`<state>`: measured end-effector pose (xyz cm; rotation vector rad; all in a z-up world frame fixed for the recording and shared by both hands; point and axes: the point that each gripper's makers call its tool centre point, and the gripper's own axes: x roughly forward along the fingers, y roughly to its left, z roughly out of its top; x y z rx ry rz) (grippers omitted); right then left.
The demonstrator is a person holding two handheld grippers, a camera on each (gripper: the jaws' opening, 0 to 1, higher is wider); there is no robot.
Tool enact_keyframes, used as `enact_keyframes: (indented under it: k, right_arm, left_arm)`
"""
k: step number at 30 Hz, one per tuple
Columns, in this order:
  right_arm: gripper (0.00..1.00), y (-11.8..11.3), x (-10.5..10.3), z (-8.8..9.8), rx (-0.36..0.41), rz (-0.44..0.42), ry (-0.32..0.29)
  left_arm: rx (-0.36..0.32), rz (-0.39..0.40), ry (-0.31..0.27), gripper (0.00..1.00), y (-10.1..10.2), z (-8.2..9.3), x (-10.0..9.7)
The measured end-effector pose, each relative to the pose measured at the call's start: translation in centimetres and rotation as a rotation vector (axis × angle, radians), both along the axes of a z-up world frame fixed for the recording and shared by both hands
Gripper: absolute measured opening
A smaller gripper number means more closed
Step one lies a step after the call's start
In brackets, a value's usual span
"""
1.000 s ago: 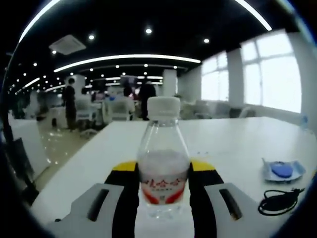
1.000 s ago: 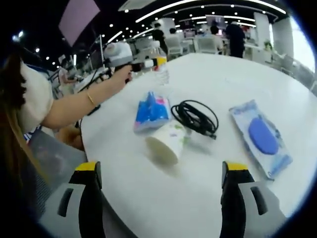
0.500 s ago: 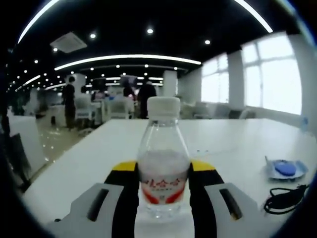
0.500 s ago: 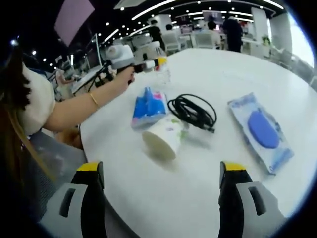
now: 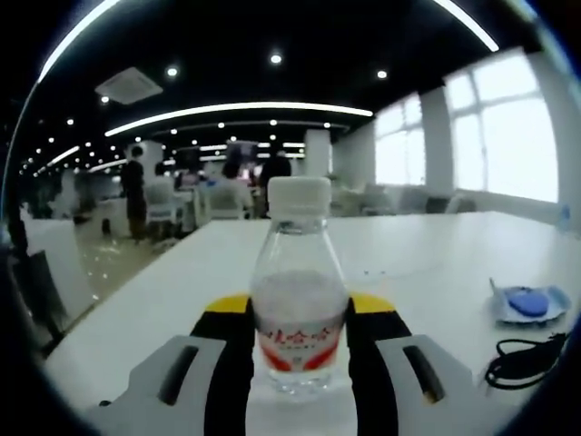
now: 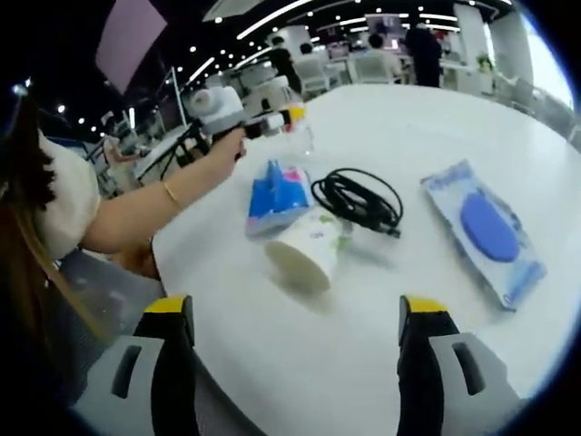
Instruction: Arrange the tabletop items into an orderly group along one side of the table until the central work area is clear of visible clutter.
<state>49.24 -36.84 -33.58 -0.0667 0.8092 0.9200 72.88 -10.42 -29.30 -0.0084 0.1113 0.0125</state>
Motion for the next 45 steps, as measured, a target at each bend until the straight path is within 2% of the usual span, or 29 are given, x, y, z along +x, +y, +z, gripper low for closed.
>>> enact_keyframes:
  k: [4, 7, 9, 11, 14, 17, 22, 24, 26, 29, 31, 35, 37, 39, 42, 45]
  right_arm:
    - [0.91, -0.1, 0.0, -0.1, -0.009, -0.003, 0.003]
    - [0.91, -0.2, 0.0, -0.1, -0.013, -0.005, 0.001]
    - [0.92, -0.2, 0.0, -0.1, -0.019, -0.004, -0.006]
    - [0.92, -0.3, 0.1, -0.1, -0.034, -0.001, -0.018]
    - [0.92, -0.4, 0.2, 0.0, -0.044, 0.004, -0.033]
    - [0.93, -0.4, 0.3, 0.2, -0.039, 0.007, -0.048]
    - [0.93, -0.4, 1.0, 1.1, -0.015, -0.013, -0.089]
    - [0.93, -0.1, 1.6, 1.9, 0.034, -0.048, -0.116]
    - [0.92, 0.4, 1.8, 2.9, 0.111, -0.072, -0.112]
    - [0.92, 0.4, 1.8, 2.8, 0.1, -0.066, -0.113]
    - [0.92, 0.3, 1.7, 2.7, 0.084, -0.059, -0.121]
    - [0.92, 0.4, 1.6, 2.7, 0.08, -0.046, -0.126]
    - [0.91, 0.6, 1.5, 2.5, 0.077, -0.026, -0.122]
    - [0.88, 0.6, 1.6, 2.3, 0.065, -0.011, -0.119]
    - [0.84, 0.6, 2.0, 2.1, 0.037, 0.029, -0.147]
    - [0.81, 0.5, 2.5, 2.0, 0.025, 0.031, -0.169]
  left_arm:
    - [0.007, -0.007, -0.003, 0.37, 0.1, 0.0, 0.1]
    - [0.061, 0.017, 0.014, 0.42, 0.7, 0.2, 0.0]
    - [0.021, 0.007, -0.009, 0.46, 0.8, 0.7, -0.1]
    - [-0.026, 0.012, -0.003, 0.5, 1.1, 1.0, -0.3]
    - [-0.012, 0.003, -0.004, 0.56, 1.3, 1.4, -0.7]
    - [-0.011, -0.032, 0.02, 0.62, 1.0, 1.4, -1.3]
    - [0.007, -0.073, 0.022, 0.74, 0.9, 2.0, -2.1]
    - [0.02, -0.11, 0.024, 0.77, 0.6, 2.3, -2.5]
    - [0.05, -0.129, 0.026, 0.8, 0.6, 2.6, -2.9]
    - [0.086, -0.16, 0.027, 0.84, 0.4, 3.0, -3.6]
    - [0.077, -0.182, 0.028, 0.86, 0.1, 3.1, -4.1]
    - [0.101, -0.219, 0.053, 0.9, -0.6, 2.5, -5.3]
    - [0.088, -0.246, 0.069, 0.93, -1.2, 2.2, -6.0]
    - [0.046, -0.27, 0.059, 0.96, -1.8, 2.3, -6.6]
    - [0.102, -0.297, 0.075, 0.99, -2.1, 2.2, -7.4]
    - [0.058, -0.322, 0.085, 0.99, -2.5, 2.3, -8.0]
